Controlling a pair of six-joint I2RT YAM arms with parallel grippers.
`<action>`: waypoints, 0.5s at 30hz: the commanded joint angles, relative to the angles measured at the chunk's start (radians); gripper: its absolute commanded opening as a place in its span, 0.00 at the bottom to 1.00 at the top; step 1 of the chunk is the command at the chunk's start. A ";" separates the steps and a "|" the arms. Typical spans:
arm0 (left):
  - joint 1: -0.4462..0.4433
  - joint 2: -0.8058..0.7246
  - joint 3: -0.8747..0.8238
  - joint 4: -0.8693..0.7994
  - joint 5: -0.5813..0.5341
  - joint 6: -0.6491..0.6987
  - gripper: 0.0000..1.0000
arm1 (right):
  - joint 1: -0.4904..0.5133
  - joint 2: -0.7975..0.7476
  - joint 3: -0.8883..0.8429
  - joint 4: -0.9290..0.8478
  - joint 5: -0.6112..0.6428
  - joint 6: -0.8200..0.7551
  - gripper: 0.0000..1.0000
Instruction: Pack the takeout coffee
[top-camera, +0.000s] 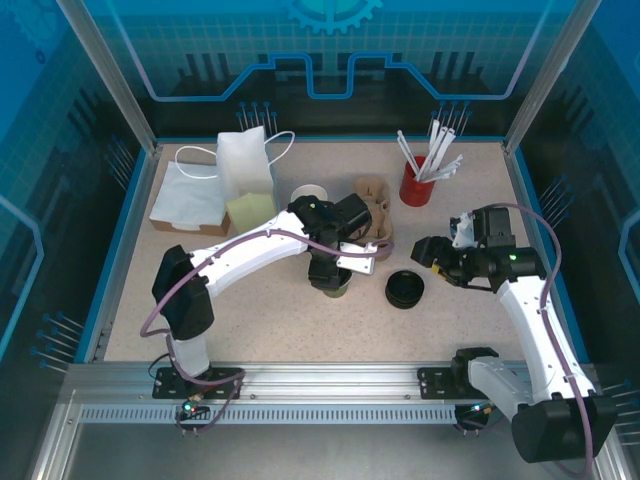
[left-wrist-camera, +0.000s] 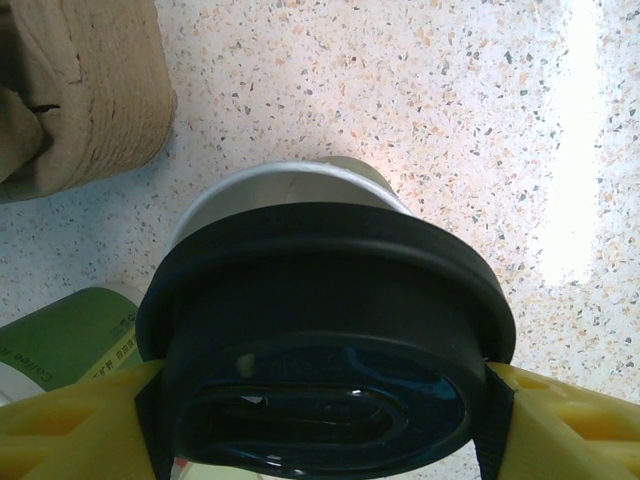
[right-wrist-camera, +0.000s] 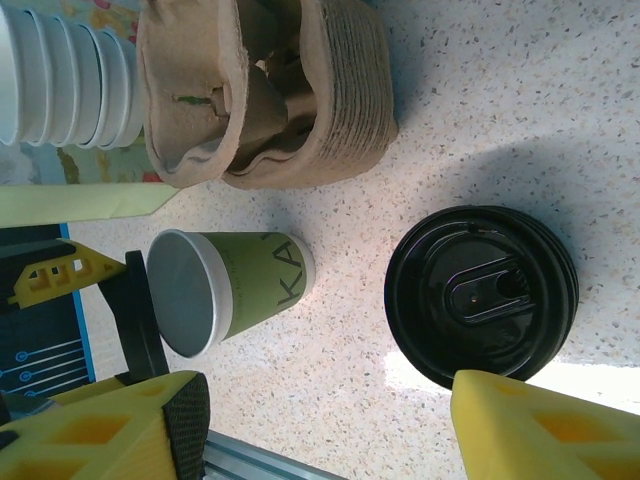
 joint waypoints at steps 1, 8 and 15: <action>-0.009 0.020 0.033 -0.032 -0.008 0.018 0.76 | -0.020 -0.014 -0.012 0.004 -0.025 -0.012 0.67; -0.009 0.038 0.040 -0.031 -0.003 0.006 0.80 | -0.021 -0.016 -0.012 0.004 -0.029 -0.014 0.67; -0.009 0.042 0.053 -0.028 0.003 -0.002 0.86 | -0.025 -0.015 -0.012 0.002 -0.035 -0.019 0.67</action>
